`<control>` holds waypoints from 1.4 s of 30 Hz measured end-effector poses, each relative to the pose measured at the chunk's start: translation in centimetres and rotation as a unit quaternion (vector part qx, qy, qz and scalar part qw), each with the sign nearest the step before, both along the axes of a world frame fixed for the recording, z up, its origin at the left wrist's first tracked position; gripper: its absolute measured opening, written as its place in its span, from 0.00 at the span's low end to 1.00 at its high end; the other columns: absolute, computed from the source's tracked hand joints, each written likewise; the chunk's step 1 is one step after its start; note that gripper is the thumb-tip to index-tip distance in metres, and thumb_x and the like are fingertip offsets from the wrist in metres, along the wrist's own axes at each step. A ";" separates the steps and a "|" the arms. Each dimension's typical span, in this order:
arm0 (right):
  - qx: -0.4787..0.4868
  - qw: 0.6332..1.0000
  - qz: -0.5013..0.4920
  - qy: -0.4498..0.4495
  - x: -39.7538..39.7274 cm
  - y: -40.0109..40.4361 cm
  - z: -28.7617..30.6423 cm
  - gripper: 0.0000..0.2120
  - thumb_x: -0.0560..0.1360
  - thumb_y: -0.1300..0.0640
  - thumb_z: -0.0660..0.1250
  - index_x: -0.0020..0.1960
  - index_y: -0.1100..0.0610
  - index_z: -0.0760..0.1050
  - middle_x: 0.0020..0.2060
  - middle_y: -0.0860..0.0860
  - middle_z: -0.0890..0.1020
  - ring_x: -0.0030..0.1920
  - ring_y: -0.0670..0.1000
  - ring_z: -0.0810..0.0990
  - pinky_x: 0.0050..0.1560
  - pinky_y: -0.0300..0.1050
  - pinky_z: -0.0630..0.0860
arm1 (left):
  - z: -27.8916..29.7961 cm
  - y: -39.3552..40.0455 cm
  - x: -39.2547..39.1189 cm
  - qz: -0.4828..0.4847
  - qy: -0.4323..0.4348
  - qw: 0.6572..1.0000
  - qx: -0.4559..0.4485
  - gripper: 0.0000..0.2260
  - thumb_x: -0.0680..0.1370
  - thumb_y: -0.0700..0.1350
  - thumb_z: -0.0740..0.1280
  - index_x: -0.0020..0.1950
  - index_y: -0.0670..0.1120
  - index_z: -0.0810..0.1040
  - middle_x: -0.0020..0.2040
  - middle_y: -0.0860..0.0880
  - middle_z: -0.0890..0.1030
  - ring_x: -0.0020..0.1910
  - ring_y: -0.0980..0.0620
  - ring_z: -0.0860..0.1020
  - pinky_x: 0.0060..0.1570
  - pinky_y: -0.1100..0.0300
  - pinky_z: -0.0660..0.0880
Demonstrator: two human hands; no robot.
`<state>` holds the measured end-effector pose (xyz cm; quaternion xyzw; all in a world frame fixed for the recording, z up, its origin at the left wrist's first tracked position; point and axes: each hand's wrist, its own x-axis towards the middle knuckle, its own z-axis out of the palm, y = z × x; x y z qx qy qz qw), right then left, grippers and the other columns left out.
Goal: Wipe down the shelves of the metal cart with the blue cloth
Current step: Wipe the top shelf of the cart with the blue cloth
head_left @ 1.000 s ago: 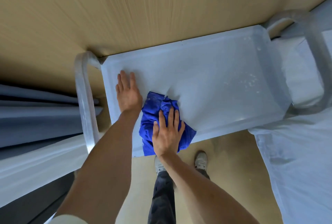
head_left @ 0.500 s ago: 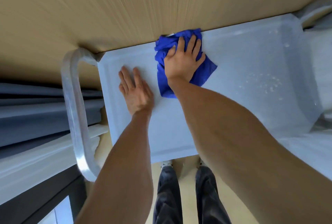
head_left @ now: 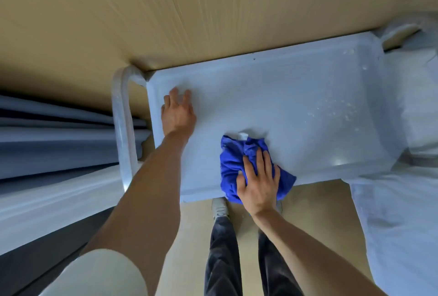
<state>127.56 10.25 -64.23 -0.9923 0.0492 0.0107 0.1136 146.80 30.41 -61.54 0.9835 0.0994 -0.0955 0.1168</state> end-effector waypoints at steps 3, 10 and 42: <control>-0.008 0.999 0.033 -0.013 4.3 0.0 -0.5 0.18 0.78 0.51 0.60 0.64 0.55 0.78 0.68 0.62 0.74 0.71 0.61 0.70 0.63 0.63 0.68 | 1.2 3.3 -0.9 0.212 0.044 0.976 0.017 0.23 0.83 0.45 0.55 0.78 0.46 0.57 0.77 0.38 0.58 0.73 0.37 0.61 0.64 0.44 0.66; 0.019 0.999 -0.026 -0.019 17.1 6.4 -1.2 0.21 0.77 0.47 0.59 0.66 0.51 0.76 0.72 0.59 0.71 0.73 0.59 0.68 0.65 0.63 0.66 | 0.5 5.6 -1.6 0.366 0.130 0.904 -0.177 0.21 0.83 0.53 0.52 0.68 0.42 0.72 0.66 0.41 0.75 0.64 0.40 0.73 0.58 0.51 0.70; 0.033 0.997 -0.032 -0.060 -0.4 3.1 -0.7 0.15 0.78 0.49 0.61 0.59 0.51 0.81 0.68 0.55 0.76 0.70 0.57 0.72 0.66 0.63 0.67 | 1.0 -4.6 1.7 0.172 0.183 0.967 -0.040 0.38 0.79 0.57 0.64 0.80 0.53 0.43 0.77 0.39 0.32 0.77 0.38 0.35 0.70 0.37 0.56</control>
